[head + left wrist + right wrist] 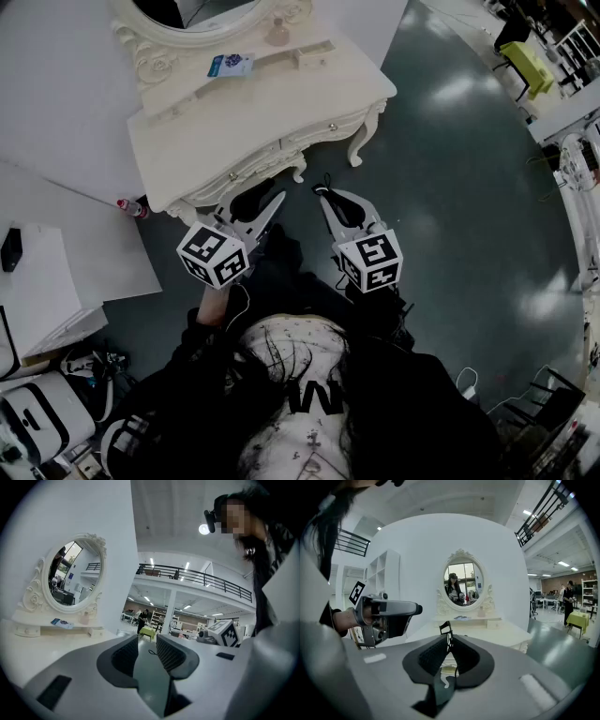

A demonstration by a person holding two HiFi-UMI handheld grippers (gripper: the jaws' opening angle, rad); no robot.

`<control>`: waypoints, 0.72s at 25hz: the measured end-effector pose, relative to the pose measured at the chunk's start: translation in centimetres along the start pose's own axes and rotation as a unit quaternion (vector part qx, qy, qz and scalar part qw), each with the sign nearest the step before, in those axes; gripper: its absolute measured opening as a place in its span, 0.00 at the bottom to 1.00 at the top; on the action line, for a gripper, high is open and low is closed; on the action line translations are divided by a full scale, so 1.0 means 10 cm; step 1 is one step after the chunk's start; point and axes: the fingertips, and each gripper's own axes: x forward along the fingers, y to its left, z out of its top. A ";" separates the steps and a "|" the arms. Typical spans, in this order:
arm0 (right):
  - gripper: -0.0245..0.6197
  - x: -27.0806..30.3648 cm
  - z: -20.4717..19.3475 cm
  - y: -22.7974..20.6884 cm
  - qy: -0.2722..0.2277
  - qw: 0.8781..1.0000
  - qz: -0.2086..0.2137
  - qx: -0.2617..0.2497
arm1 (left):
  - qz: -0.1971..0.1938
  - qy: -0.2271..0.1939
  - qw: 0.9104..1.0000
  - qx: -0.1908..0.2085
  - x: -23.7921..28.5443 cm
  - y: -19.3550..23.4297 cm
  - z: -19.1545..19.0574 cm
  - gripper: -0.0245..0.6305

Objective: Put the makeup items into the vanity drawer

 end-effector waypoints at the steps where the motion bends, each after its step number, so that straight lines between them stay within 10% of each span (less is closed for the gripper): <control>1: 0.11 -0.01 0.00 -0.01 -0.001 1.000 -0.001 0.000 | 0.000 0.000 1.000 0.000 0.01 -0.01 0.00 0.22; 18: 0.11 0.00 -0.09 -0.03 0.003 1.000 0.026 0.017 | 0.008 0.008 1.000 -0.002 0.11 -0.03 -0.05 0.22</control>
